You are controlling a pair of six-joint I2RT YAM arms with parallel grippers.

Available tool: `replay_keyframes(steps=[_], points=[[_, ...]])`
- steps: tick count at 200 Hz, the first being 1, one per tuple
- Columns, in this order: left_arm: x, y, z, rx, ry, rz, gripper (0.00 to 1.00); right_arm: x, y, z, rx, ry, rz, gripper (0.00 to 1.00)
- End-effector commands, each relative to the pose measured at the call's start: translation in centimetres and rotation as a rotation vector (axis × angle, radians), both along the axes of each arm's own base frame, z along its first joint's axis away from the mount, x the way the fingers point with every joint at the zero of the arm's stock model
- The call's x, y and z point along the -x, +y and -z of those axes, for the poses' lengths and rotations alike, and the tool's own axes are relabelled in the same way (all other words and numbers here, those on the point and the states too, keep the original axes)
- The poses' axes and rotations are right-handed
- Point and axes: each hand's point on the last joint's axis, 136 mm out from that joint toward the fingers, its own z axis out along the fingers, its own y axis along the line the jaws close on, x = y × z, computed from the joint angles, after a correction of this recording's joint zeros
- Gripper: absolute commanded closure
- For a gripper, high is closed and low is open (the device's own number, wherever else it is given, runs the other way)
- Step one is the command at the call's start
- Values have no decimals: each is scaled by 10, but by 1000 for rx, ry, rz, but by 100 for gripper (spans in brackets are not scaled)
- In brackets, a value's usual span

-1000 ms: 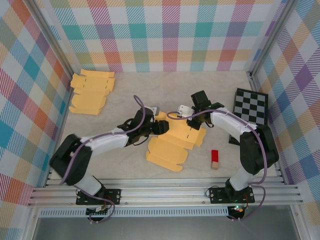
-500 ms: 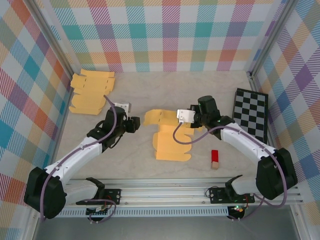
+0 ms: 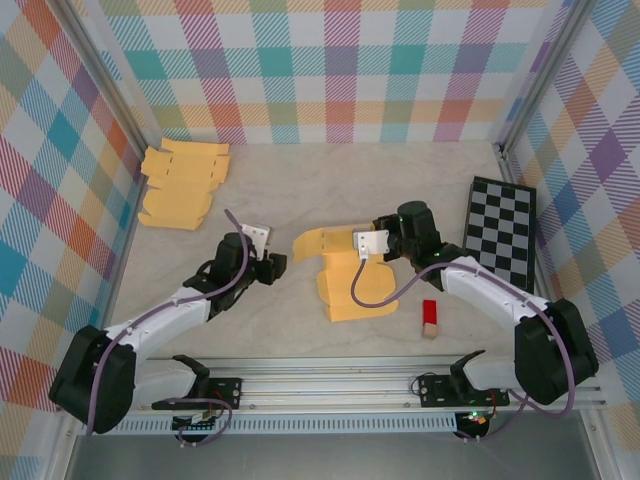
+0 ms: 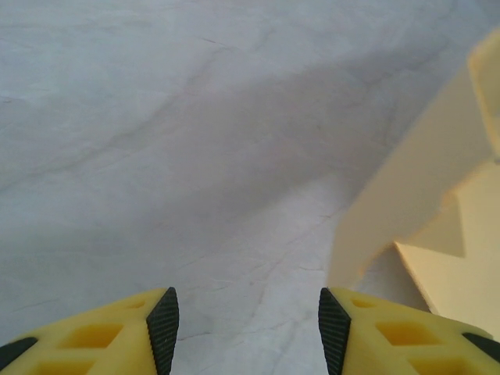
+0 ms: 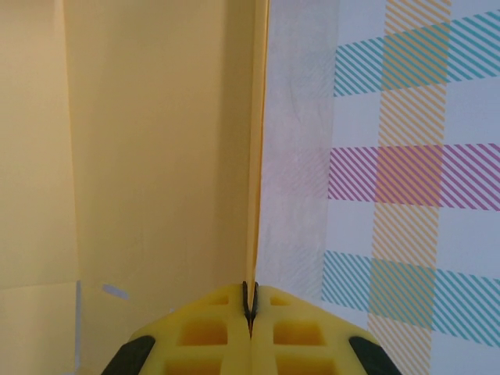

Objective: Fold the paper box

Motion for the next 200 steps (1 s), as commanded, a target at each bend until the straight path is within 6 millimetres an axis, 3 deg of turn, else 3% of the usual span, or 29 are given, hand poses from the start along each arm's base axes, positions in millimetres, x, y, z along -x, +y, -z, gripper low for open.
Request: replay_keyframes(steps=[1, 33, 56, 104, 123, 146, 200], points=[[-9, -21, -14, -10, -59, 90, 47, 0, 6, -4, 0, -45, -27, 100], [-13, -31, -7, -34, -27, 139, 47, 0, 5, 6, 23, -68, -31, 100], [-8, -35, -13, -27, -21, 173, 47, 0, 2, 16, 39, -62, -18, 100], [-17, 6, -42, -101, -122, -11, 48, -5, 3, 25, 59, -84, -20, 100], [-26, 23, -33, -116, -84, -89, 48, -7, 4, 25, 53, -97, -21, 100], [-34, 28, -10, -74, -22, -125, 48, -6, 4, 28, 46, -92, -18, 100], [-45, 10, 0, -63, 35, -56, 48, -3, 3, 24, 36, -113, -23, 100]])
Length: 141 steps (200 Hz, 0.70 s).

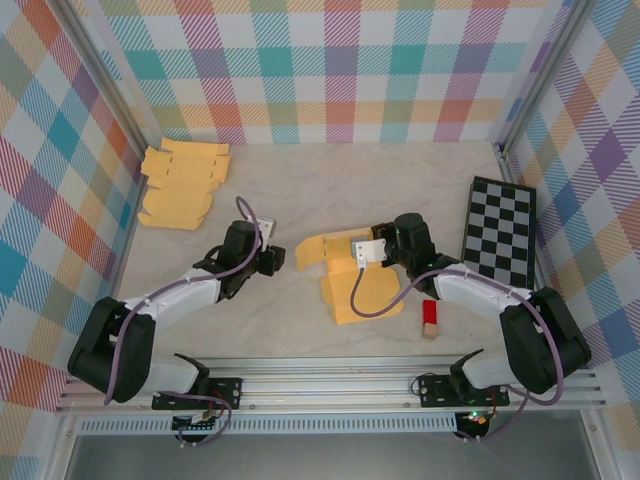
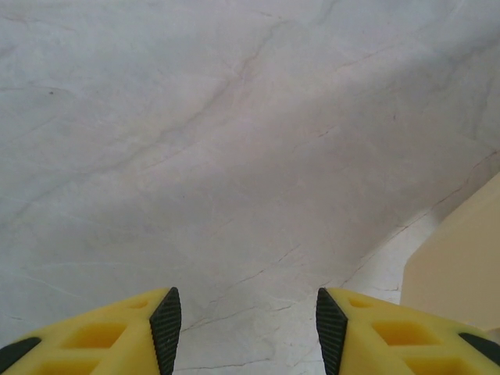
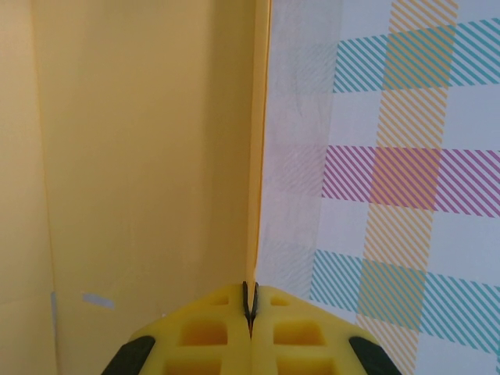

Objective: Fold the paper box

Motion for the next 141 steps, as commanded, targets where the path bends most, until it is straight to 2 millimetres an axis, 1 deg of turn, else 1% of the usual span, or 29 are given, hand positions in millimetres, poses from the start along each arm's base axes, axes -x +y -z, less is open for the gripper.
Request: replay_keyframes(steps=[1, 15, 57, 80, 95, 116, 141], points=[[-13, -13, -17, 54, -19, 34, 48, 2, 3, -6, -8, -35, -19, 100], [-12, -24, -13, 73, 2, 85, 48, 2, 3, -6, -11, -36, -18, 100], [-14, -52, -15, 64, 7, 203, 47, 4, 3, -1, -10, -35, -21, 100], [-3, -75, -11, 51, 34, 291, 47, 3, 1, -5, -2, -95, -22, 100], [6, -86, -8, 44, 43, 330, 47, 5, 0, -5, 16, -141, -24, 100], [15, -92, -2, 59, 54, 357, 47, 6, 0, -7, 25, -193, -21, 100], [21, -92, 5, 63, 65, 359, 47, 5, -2, -4, 28, -203, 0, 100]])
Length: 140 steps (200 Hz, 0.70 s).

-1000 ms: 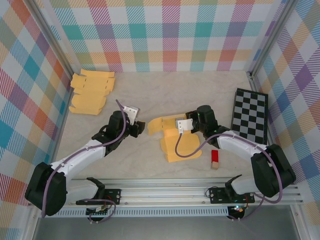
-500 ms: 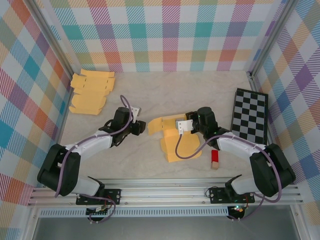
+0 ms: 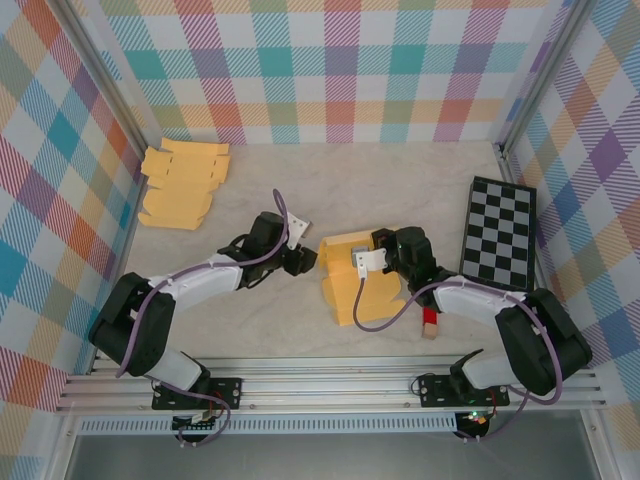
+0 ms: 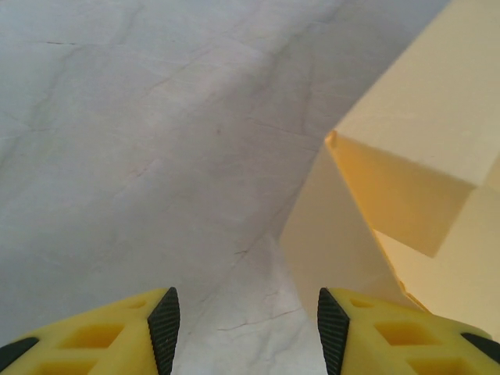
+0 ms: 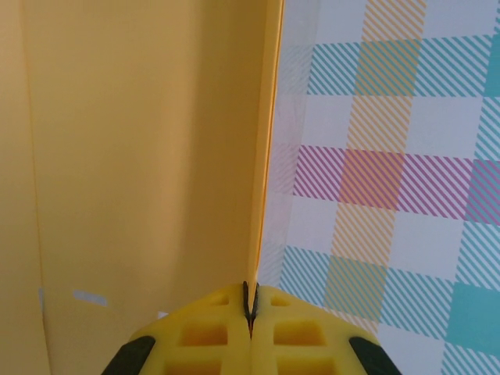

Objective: Fold the paper box

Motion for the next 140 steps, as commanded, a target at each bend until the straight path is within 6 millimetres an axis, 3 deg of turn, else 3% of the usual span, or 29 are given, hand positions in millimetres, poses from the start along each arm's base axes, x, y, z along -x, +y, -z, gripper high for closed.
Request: replay_keyframes(steps=[1, 72, 140], points=[[10, -2, 9, 5, 20, 34, 47, -3, 0, -10, 1, -73, 11, 100], [23, -31, 7, 31, 12, 103, 40, -1, 2, 6, 28, -53, 32, 100], [12, -48, 19, -21, -5, 73, 39, 0, 2, 5, 20, -47, 36, 100]])
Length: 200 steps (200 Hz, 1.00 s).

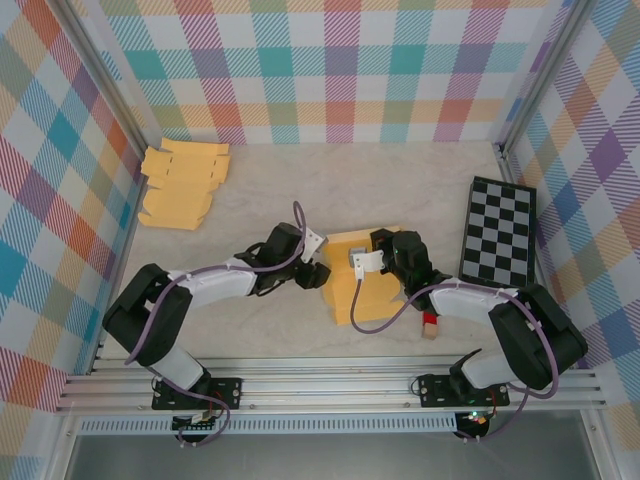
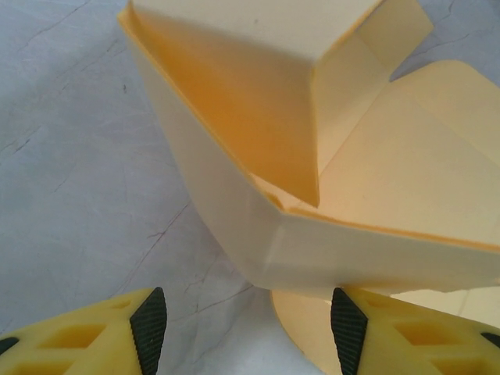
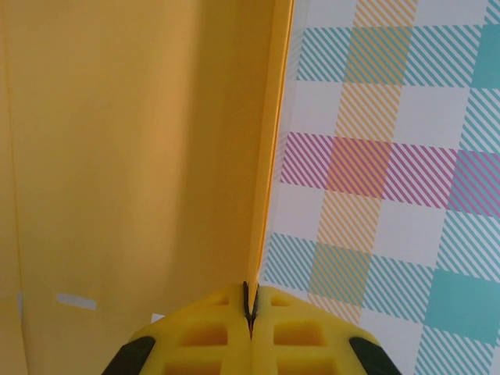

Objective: Fold the paper box

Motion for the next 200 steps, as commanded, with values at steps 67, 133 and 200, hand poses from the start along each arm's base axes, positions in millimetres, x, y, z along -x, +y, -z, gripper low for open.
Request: replay_keyframes(steps=[67, 133, 200], points=[[-26, -15, -17, 42, -83, -118, 37, 5, 1, 6, 0, 7, -4, 100], [-29, -28, -19, 75, -105, -217, 36, 9, 8, 19, 46, -10, -2, 100], [-37, -32, -5, 6, -123, -247, 42, 13, 9, 21, 50, -3, 3, 100]])
